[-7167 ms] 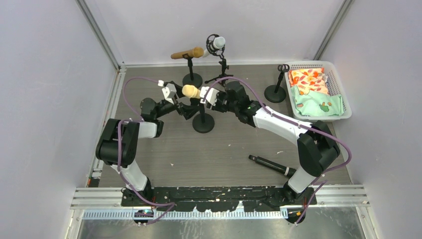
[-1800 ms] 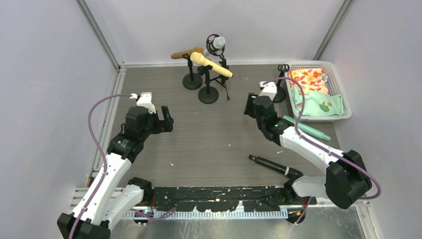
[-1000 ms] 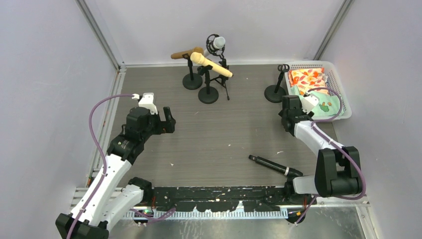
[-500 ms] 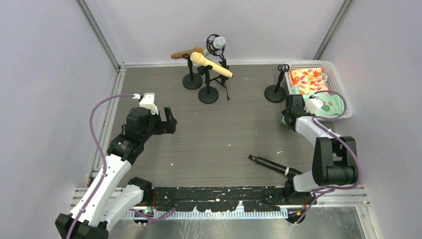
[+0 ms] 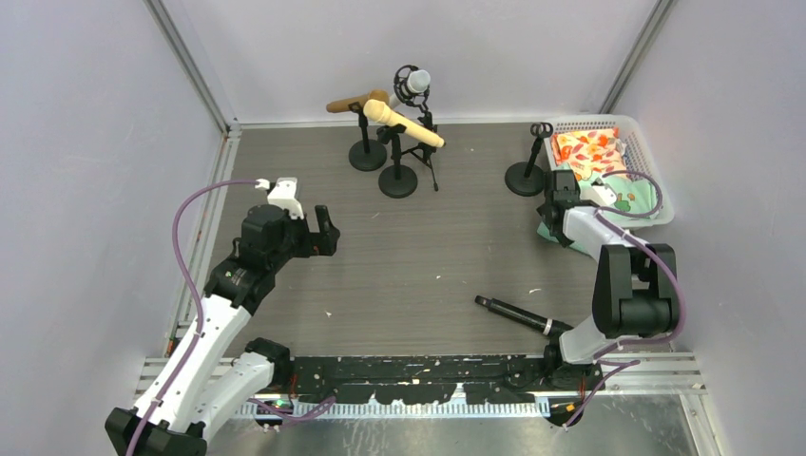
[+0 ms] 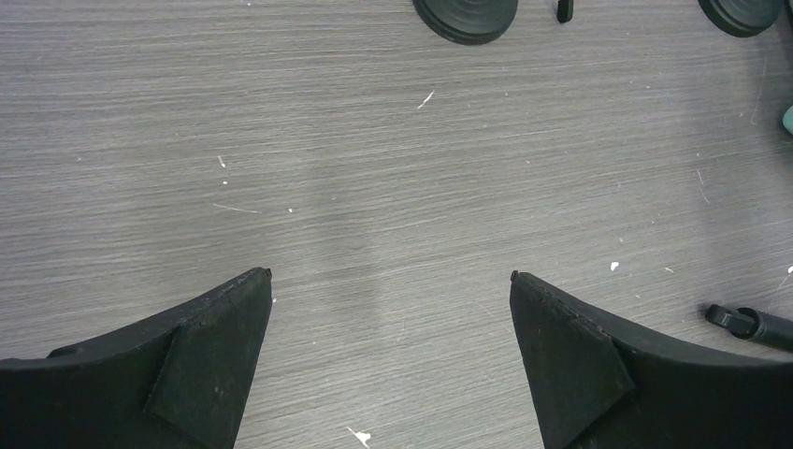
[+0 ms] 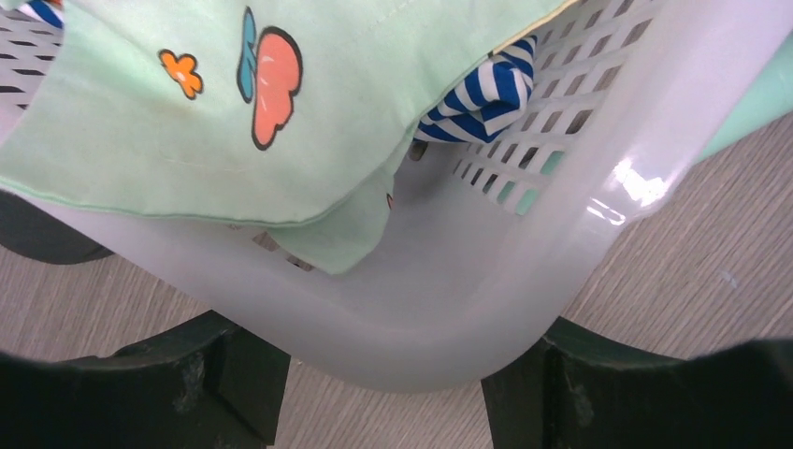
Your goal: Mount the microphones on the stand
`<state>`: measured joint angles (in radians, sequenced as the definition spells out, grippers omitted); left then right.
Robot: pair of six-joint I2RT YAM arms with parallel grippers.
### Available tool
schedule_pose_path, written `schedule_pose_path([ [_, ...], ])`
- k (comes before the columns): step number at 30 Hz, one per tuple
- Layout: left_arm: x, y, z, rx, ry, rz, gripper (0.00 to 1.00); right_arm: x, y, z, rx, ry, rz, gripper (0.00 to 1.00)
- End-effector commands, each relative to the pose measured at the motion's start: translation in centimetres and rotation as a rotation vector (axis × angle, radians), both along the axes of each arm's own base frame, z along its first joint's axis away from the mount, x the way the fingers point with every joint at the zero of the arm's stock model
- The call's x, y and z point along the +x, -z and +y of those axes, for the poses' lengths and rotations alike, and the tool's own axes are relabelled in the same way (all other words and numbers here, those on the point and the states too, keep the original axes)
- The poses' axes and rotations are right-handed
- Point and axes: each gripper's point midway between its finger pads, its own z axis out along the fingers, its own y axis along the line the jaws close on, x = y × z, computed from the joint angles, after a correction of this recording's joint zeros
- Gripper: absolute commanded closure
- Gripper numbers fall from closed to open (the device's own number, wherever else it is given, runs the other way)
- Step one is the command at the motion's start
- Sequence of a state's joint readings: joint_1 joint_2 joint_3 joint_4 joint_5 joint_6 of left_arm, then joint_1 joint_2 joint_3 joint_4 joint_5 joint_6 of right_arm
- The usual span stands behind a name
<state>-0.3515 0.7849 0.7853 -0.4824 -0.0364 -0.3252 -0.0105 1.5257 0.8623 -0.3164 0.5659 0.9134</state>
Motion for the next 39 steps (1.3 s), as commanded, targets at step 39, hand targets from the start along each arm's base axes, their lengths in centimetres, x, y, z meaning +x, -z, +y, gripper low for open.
schedule_pose_path([
  [39, 0.1, -1.4, -1.2, -0.03, 0.068, -0.054, 0.0, -3.1, -0.5, 4.2, -0.056, -0.033, 0.039, 0.55],
])
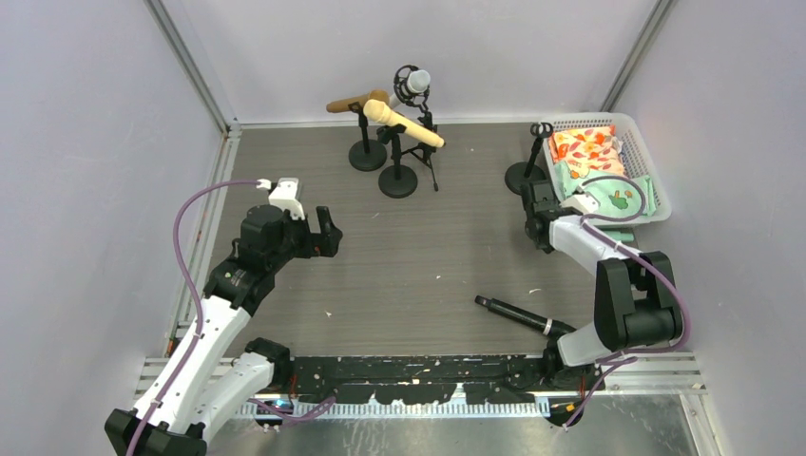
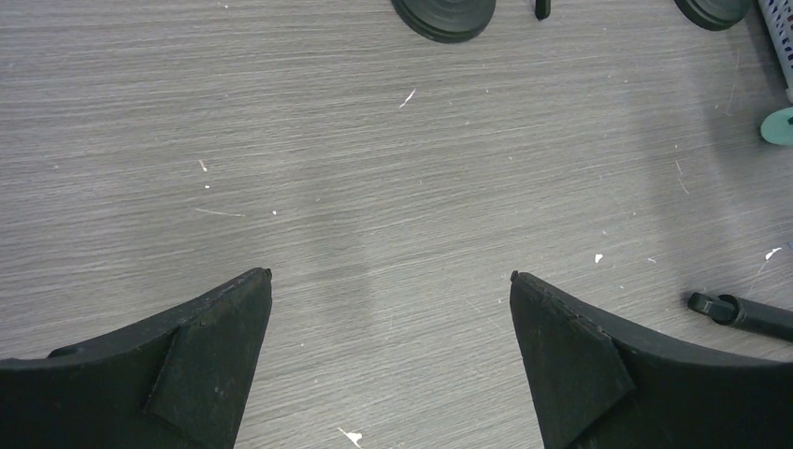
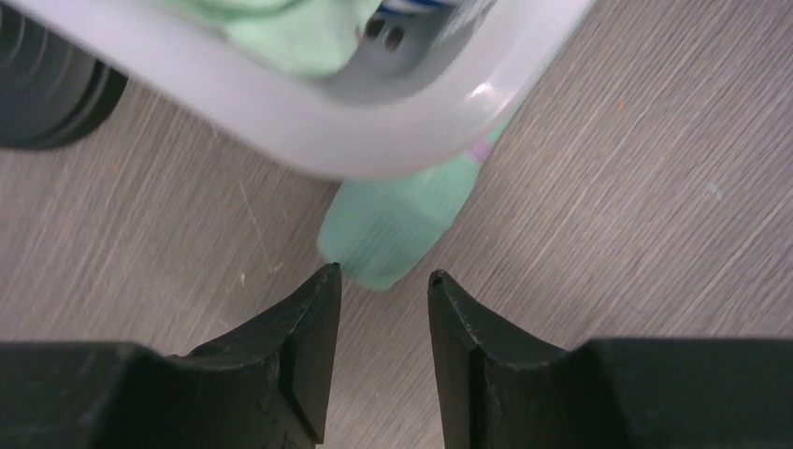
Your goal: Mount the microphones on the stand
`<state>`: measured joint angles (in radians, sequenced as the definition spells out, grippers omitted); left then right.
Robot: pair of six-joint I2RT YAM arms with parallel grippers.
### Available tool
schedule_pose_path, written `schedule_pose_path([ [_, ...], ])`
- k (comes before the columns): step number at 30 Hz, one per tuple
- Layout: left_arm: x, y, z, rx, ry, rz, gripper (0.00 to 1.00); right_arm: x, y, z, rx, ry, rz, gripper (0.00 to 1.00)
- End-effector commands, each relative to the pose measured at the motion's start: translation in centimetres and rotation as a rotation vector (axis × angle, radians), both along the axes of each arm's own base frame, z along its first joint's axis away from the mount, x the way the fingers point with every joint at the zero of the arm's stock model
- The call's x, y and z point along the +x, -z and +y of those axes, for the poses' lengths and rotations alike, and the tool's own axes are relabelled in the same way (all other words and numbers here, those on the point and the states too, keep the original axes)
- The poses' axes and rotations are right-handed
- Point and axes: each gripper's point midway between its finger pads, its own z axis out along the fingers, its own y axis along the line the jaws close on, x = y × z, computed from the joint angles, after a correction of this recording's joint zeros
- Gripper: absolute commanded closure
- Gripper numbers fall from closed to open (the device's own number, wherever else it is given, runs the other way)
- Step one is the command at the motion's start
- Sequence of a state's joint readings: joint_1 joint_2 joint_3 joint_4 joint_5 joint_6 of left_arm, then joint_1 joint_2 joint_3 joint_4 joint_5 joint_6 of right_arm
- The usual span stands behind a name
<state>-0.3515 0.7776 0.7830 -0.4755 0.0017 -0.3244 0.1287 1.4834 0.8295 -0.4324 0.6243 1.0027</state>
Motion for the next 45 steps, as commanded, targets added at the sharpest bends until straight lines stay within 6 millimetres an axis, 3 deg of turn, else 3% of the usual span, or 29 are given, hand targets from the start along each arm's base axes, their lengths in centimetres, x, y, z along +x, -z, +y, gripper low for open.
schedule_pose_path([
  [1, 0.3, -1.2, -0.6, -0.011, 0.033, -0.049, 0.0, -0.6, -1.3, 0.5, -0.047, 0.013, -0.023, 0.54],
  [12, 0.2, -1.2, -0.6, -0.014, 0.038, -0.05, 0.0, -0.2, -3.1, -1.4, -0.161, 0.064, -0.044, 0.29],
  [17, 0.2, -1.2, -0.7, -0.014, 0.041, -0.048, 0.0, 0.4, -2.0, -2.2, -0.155, 0.097, -0.021, 0.26],
  [24, 0.1, -1.2, -0.6, -0.01, 0.039, -0.049, 0.0, 0.6, 0.4, -1.6, -0.102, 0.107, 0.031, 0.26],
  [28, 0.2, -1.2, -0.6, -0.009, 0.038, -0.047, 0.0, 0.3, 1.2, -1.4, -0.093, 0.11, 0.042, 0.3],
  [36, 0.2, -1.2, -0.6, -0.013, 0.041, -0.049, 0.0, -0.2, 1.1, -1.6, -0.091, 0.119, 0.032, 0.52],
  [40, 0.1, -1.2, -0.6, -0.013, 0.041, -0.048, 0.0, -0.8, 0.6, -1.3, -0.061, 0.13, 0.007, 0.55],
  [45, 0.2, -1.3, -0.7, -0.015, 0.042, -0.052, 0.0, -1.3, -0.5, 0.5, 0.006, 0.115, -0.069, 0.57],
])
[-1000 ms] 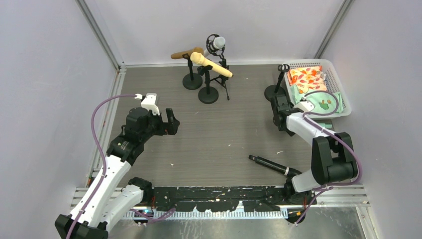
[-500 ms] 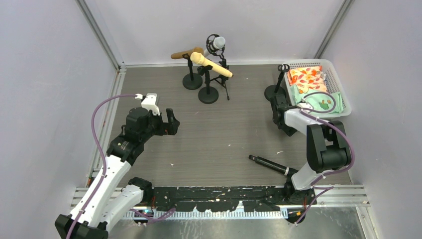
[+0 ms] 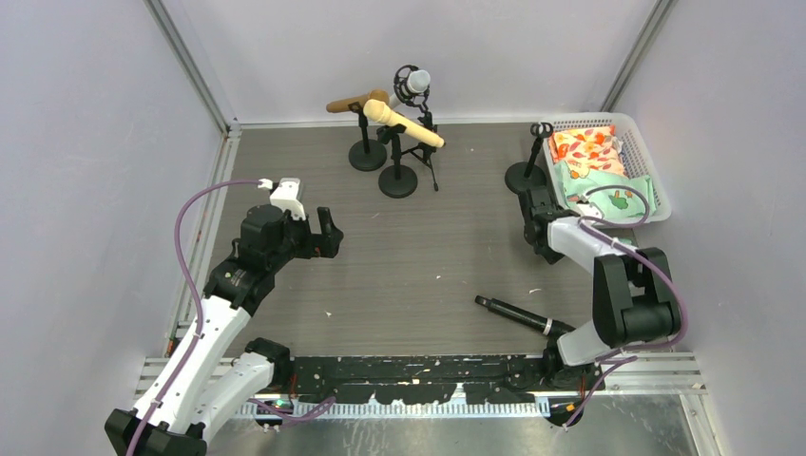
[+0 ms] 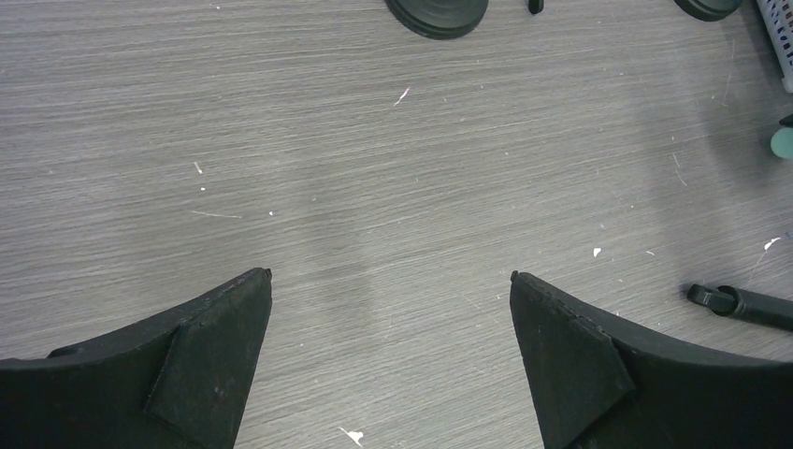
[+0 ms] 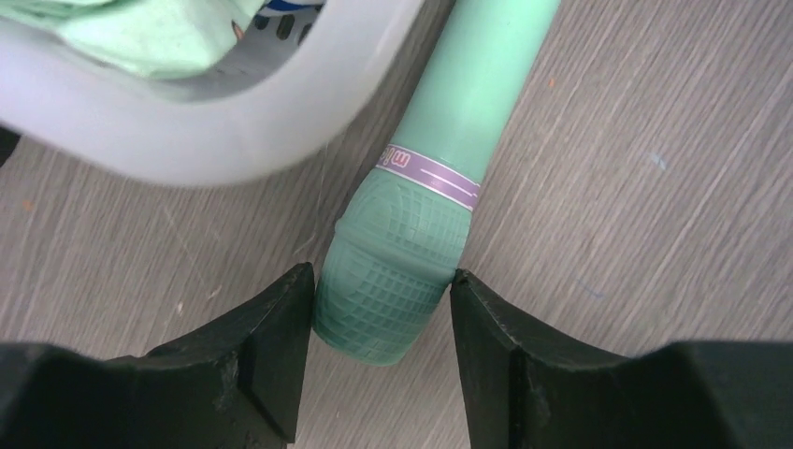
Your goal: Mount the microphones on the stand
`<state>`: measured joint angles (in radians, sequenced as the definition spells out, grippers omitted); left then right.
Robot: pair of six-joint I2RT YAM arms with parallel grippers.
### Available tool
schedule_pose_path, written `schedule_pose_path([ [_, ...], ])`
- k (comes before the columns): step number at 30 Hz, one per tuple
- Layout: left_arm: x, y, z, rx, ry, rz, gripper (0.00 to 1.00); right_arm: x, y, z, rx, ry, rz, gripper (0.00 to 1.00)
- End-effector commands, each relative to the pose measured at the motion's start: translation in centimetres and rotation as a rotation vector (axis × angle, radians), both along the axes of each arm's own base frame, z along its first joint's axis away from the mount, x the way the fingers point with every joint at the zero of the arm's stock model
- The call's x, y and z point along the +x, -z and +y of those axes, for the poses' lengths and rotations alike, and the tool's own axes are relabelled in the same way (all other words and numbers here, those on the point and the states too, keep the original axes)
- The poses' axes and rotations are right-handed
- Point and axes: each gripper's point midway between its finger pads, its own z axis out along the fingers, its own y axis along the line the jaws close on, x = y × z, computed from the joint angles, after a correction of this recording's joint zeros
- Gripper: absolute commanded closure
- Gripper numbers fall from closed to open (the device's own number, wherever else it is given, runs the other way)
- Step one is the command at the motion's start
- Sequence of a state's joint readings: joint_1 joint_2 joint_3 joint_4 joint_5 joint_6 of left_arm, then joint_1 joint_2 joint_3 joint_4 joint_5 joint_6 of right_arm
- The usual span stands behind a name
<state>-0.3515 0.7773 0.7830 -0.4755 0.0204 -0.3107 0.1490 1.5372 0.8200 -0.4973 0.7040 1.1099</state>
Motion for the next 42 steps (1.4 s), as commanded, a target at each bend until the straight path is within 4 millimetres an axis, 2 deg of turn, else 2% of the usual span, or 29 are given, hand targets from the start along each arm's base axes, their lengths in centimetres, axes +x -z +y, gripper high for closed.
schedule_pose_path([
  [1, 0.3, -1.3, -0.4, -0.019, 0.019, -0.049, 0.0, 0.2, -2.4, 1.8, 0.053, 0.017, -0.137, 0.57],
  [6, 0.3, -1.2, -0.5, -0.019, 0.021, -0.048, 0.0, -0.4, -3.6, 5.0, 0.095, -0.012, -0.195, 0.59],
  [15, 0.3, -1.2, -0.5, -0.019, 0.023, -0.046, 0.0, -0.2, -3.7, 13.2, 0.148, -0.159, -0.228, 0.6],
  [22, 0.4, -1.2, -0.5, -0.017, 0.019, -0.044, 0.0, 0.9, -3.0, 21.5, 0.15, -0.342, -0.198, 0.6],
  [27, 0.4, -1.2, -0.3, -0.01, 0.012, -0.044, 0.0, 0.7, -2.2, 27.9, 0.157, -0.495, -0.172, 0.6],
  [30, 0.5, -1.2, -0.2, -0.005, 0.005, -0.043, 0.0, 0.4, -2.2, 30.8, 0.136, -0.594, -0.161, 0.59],
  [33, 0.5, -1.2, 0.0, 0.001, -0.001, -0.042, 0.0, 0.0, -2.6, 31.4, 0.082, -0.67, -0.156, 0.5],
  [35, 0.5, -1.1, 0.0, 0.003, -0.001, -0.04, 0.0, -0.2, -3.0, 30.9, 0.049, -0.701, -0.165, 0.36],
  [38, 0.5, -1.1, 0.0, 0.0, -0.001, -0.04, 0.0, -0.6, -4.2, 29.9, 0.028, -0.733, -0.195, 0.22],
  [42, 0.6, -1.1, -0.1, 0.001, 0.0, -0.039, 0.0, -0.4, -6.2, 28.1, -0.03, -0.764, -0.213, 0.17],
])
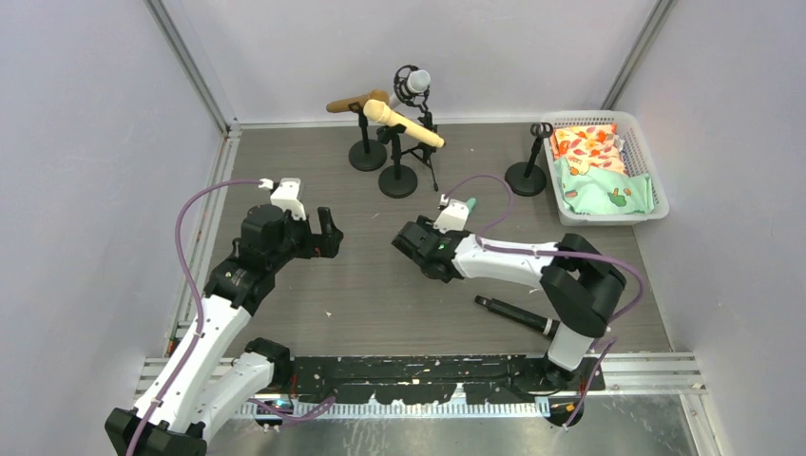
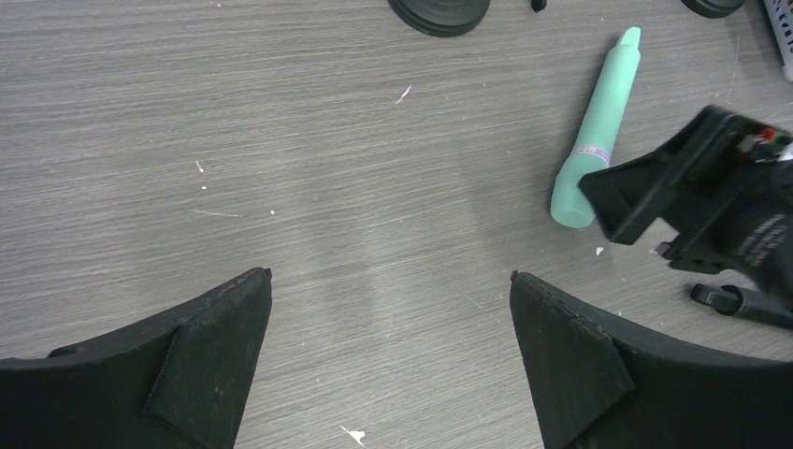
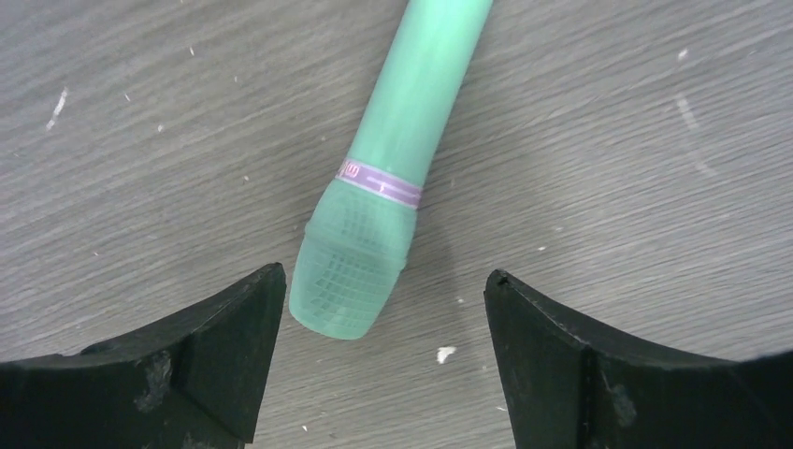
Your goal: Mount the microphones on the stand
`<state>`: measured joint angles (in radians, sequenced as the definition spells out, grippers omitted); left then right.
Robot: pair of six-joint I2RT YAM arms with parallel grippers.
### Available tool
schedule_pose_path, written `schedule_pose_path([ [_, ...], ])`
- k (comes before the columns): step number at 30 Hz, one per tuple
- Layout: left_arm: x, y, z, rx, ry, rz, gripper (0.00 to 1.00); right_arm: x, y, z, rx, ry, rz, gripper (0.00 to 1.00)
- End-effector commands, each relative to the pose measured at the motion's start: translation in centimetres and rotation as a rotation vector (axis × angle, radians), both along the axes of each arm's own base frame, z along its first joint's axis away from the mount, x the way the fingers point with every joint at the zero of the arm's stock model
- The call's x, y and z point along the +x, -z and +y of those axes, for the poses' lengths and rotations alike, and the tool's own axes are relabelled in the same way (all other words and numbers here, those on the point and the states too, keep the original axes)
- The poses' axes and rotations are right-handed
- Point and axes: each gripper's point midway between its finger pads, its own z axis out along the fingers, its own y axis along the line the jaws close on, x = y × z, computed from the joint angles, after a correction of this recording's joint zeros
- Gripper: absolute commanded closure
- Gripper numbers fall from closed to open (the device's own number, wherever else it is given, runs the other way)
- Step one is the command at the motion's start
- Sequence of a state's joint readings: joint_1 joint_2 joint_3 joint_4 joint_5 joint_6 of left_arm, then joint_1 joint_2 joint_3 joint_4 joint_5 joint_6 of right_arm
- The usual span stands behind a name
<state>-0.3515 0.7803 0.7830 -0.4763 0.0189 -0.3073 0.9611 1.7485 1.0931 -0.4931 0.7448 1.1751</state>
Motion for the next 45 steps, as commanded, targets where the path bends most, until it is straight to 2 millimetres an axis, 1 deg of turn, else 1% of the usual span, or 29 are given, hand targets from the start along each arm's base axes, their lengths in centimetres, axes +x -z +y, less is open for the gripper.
schedule_pose_path([
  [1, 0.5, -1.1, -0.1, -0.004, 0.0, -0.039, 0.0, 1.7, -4.7, -2.3, -0.039, -0.019, -0.131, 0.17],
  [3, 0.5, -1.1, -0.1, -0.003, -0.001, -0.037, 0.0, 2.3, -5.5, -4.0, -0.036, -0.024, -0.15, 0.17],
  [4, 0.5, -1.1, -0.1, -0.002, 0.0, -0.035, 0.0, 3.0, -6.1, -5.0, -0.016, -0.009, -0.162, 0.17],
  [6, 0.5, -1.0, -0.1, -0.002, 0.0, -0.035, 0.0, 4.5, -6.4, -7.5, 0.018, 0.005, -0.143, 0.17],
  [7, 0.5, -1.0, -0.1, -0.004, 0.0, -0.035, 0.0, 5.0, -6.8, -8.4, 0.018, 0.006, -0.146, 0.17],
  [8, 0.5, -1.0, -0.1, -0.004, 0.001, -0.034, 0.0, 6.0, -7.3, -9.9, 0.01, 0.025, -0.154, 0.17],
  [11, 0.5, -1.1, -0.2, -0.007, 0.005, -0.037, 0.0, 8.0, -8.8, -13.2, -0.083, 0.037, -0.185, 0.17],
  [15, 0.4, -1.1, -0.2, -0.008, 0.004, -0.035, 0.0, 10.9, -9.9, -16.9, -0.2, 0.042, -0.153, 0.17],
  [19, 0.4, -1.1, -0.1, -0.006, 0.001, -0.035, 0.0, 13.5, -10.8, -19.7, -0.243, 0.09, -0.169, 0.17],
  [25, 0.5, -0.9, -0.2, -0.004, 0.004, -0.03, 0.0, 16.9, -11.2, -22.3, -0.3, 0.109, -0.194, 0.18],
  [28, 0.6, -0.9, -0.2, -0.003, 0.004, -0.029, 0.0, 18.5, -11.5, -23.2, -0.334, 0.093, -0.209, 0.19],
  [31, 0.7, -0.8, -0.2, -0.003, 0.003, -0.027, 0.0, 20.3, -12.6, -23.7, -0.356, 0.083, -0.273, 0.21],
  [33, 0.7, -0.8, -0.2, -0.001, 0.003, -0.026, 0.0, 21.3, -12.9, -24.1, -0.367, 0.08, -0.303, 0.23],
  [38, 0.8, -0.8, -0.2, 0.001, 0.002, -0.024, 0.0, 23.4, -13.6, -25.3, -0.382, 0.085, -0.342, 0.26],
  [39, 0.8, -0.8, -0.2, 0.0, 0.002, -0.025, 0.0, 23.8, -14.1, -25.6, -0.389, 0.089, -0.352, 0.27],
  [45, 0.8, -0.9, -0.2, 0.0, 0.002, -0.027, 0.0, 26.0, -13.8, -26.9, -0.396, 0.076, -0.363, 0.32],
])
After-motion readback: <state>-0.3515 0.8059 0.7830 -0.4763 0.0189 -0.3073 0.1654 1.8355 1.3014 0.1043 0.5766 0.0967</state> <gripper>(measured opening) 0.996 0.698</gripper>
